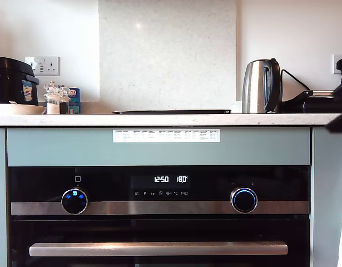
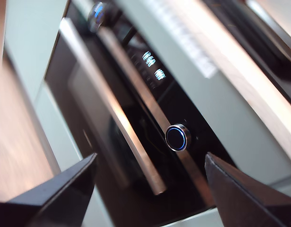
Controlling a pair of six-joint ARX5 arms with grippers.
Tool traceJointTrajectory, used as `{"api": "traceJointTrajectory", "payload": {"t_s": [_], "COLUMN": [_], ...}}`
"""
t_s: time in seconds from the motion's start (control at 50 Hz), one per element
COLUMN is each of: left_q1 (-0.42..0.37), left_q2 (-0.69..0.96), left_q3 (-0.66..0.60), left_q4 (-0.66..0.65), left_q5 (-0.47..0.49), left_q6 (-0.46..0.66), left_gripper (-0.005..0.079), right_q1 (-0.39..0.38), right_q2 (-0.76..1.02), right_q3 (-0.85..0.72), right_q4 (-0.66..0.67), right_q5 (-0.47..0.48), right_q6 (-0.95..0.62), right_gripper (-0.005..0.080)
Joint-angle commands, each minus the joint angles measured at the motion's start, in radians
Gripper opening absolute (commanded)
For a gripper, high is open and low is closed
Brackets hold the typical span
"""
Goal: Switch the oven temperature to 200 degrees by turning the right rotary switch until the correct number is selected
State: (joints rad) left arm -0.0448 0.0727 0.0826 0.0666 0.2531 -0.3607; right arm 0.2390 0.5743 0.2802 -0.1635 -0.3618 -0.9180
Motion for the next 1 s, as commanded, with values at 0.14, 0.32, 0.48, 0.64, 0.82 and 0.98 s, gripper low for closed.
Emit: {"api": "traceJointTrajectory", "payload": {"t_s": [0.14, 0.32, 0.48, 0.64, 0.82, 0.98], "left_q1": [0.003, 0.003, 0.003, 0.003, 0.003, 0.003], "left_q2": [-0.001, -0.001, -0.001, -0.001, -0.001, -0.001], "left_q3": [0.013, 0.013, 0.013, 0.013, 0.013, 0.013], "left_q4": [0.001, 0.0, -0.029, -0.059, -0.074, -0.076], "left_q5": [0.002, 0.001, 0.0, 0.0, 0.0, 0.0], "left_q6": [-0.003, -0.002, -0.002, 0.001, 0.001, 0.002], "left_gripper": [-0.0022, -0.0022, -0.0022, -0.0022, -0.0022, -0.0022], "right_q1": [0.063, 0.089, 0.095, 0.095, 0.095, 0.095], "right_q2": [0.195, 0.406, 0.601, 0.767, 0.911, 1.016], "right_q3": [-0.018, -0.014, 0.031, 0.109, 0.208, 0.283], "right_q4": [0.174, 0.322, 0.415, 0.487, 0.527, 0.543], "right_q5": [0.056, 0.117, 0.161, 0.163, 0.163, 0.159], "right_q6": [-0.184, -0.3, -0.372, -0.399, -0.44, -0.478], "right_gripper": [0.0653, 0.0653, 0.0653, 0.0653, 0.0653, 0.0653]}}
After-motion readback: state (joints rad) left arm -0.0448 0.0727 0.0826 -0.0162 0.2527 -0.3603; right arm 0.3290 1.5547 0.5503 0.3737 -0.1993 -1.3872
